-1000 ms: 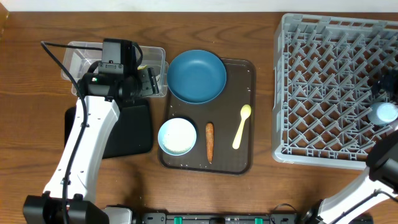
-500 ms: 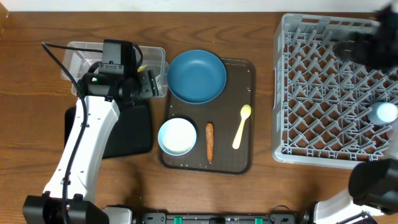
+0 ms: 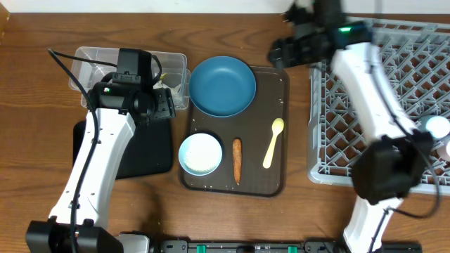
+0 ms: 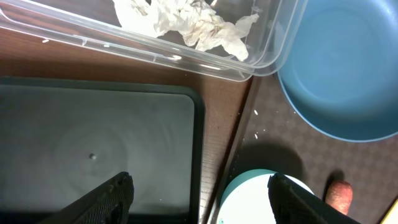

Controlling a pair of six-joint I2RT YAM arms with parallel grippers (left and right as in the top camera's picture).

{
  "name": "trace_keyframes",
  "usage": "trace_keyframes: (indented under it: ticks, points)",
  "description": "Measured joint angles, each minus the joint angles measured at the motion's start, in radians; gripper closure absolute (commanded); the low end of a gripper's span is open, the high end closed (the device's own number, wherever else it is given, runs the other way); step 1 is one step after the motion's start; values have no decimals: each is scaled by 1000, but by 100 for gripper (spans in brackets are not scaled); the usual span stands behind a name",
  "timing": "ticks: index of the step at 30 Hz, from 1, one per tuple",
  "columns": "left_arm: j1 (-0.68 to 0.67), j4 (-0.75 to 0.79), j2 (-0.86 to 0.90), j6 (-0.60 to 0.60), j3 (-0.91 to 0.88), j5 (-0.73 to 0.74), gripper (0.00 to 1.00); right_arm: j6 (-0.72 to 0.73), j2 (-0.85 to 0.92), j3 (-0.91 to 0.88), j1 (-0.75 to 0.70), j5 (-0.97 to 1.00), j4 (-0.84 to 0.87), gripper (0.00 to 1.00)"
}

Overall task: Sort waste into correct bins and load items into the dishwasher rack
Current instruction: 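Reach the right gripper to the blue bowl and grasp its rim, then lift the blue bowl with the right gripper and set it in the rack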

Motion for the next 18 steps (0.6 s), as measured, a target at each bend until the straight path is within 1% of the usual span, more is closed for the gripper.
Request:
trace_keyframes:
  ticks: [3,6,7,9,10,11,14,15,16,18]
  points:
    - [0,-1,0,0,0,-4,28,54,82,0,68,63,27,32]
    - [0,-1,0,0,0,-7,28,106,155,0,120,128,43,40]
    - [0,-2,0,0,0,-7,28,124,179,0,137,151,51,44]
    - [0,-2,0,0,0,-7,28,140,215,0,159,172,66,59]
    - [0,-2,0,0,0,-7,28,154,234,0,169,184,74,69]
    - [0,-2,0,0,0,-7,28,161,248,0,177,192,79,76]
    - [0,-2,0,0,0,-7,28,193,273,-1,190,232,83,90]
    - [0,-2,0,0,0,-7,28,207,277,-1,192,249,83,97]
    - [0,-2,0,0,0,-7,28,221,277,-1,192,270,84,99]
    - [0,-2,0,0,0,-7,28,243,277,0,191,291,87,99]
